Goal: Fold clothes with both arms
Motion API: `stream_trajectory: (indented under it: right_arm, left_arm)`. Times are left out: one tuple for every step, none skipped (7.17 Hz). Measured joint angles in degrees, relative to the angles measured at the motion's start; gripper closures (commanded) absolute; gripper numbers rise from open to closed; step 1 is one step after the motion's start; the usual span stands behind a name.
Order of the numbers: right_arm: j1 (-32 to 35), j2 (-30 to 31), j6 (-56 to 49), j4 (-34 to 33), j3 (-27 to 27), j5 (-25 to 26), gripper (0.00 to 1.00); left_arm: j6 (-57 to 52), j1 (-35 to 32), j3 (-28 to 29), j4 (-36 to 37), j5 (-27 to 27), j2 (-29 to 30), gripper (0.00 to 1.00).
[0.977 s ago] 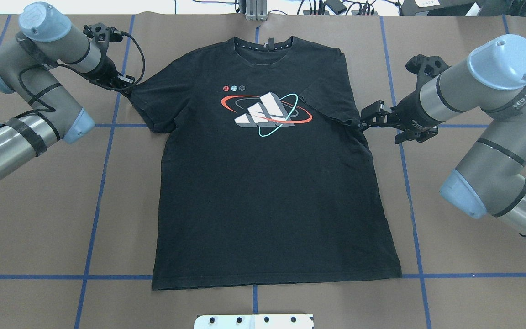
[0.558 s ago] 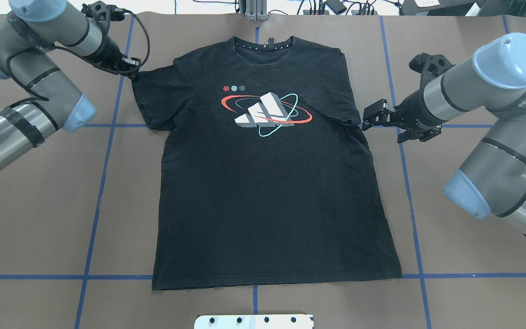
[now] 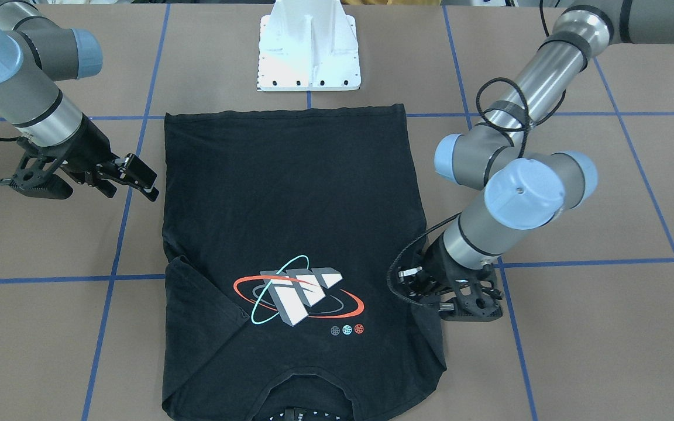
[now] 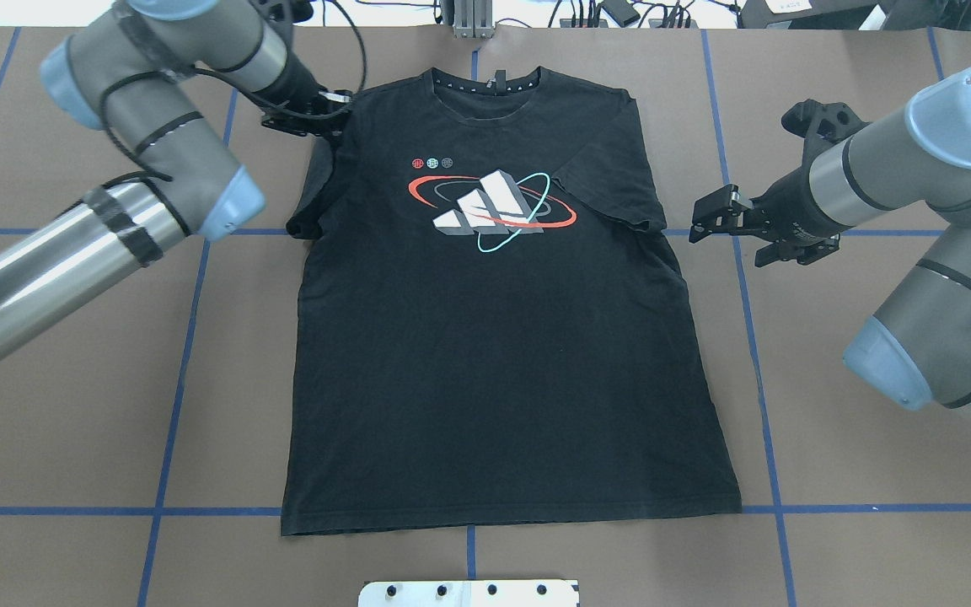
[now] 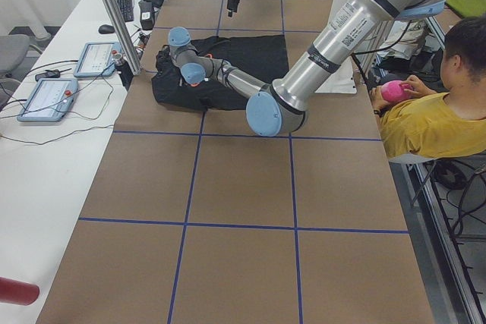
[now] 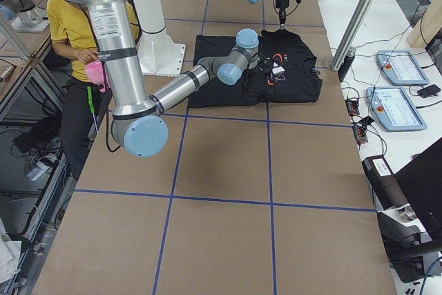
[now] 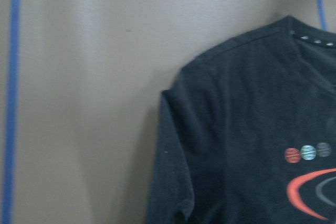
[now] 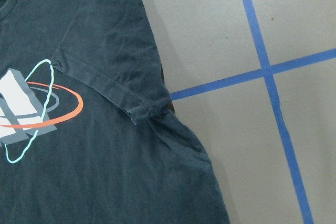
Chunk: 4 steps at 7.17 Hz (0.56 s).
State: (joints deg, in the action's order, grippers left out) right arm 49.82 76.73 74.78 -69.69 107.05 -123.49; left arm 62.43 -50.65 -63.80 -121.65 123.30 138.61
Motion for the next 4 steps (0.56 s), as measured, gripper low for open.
stream_trajectory:
  right_arm:
    - [0.19,0.2,0.01,-0.01,0.09,0.02,0.0]
    - [0.31,0.43,0.01,-0.01,0.22,0.04,0.0]
    - [0.39,0.68,0.01,-0.01,0.36,0.02,0.0]
    - [0.42,0.82,0.01,-0.01,0.43,0.01,0.0]
  left_arm:
    - [1.09,0.69,2.69,-0.77,-1.74,2.14,1.0]
    - [1.97,1.1,5.03,-2.29,-2.96,3.47,1.0]
    - [3.78,1.42,7.17,-4.96,-3.87,4.12,1.0]
    - [5.96,1.84,9.11,-7.87,-5.21,4.58,1.0]
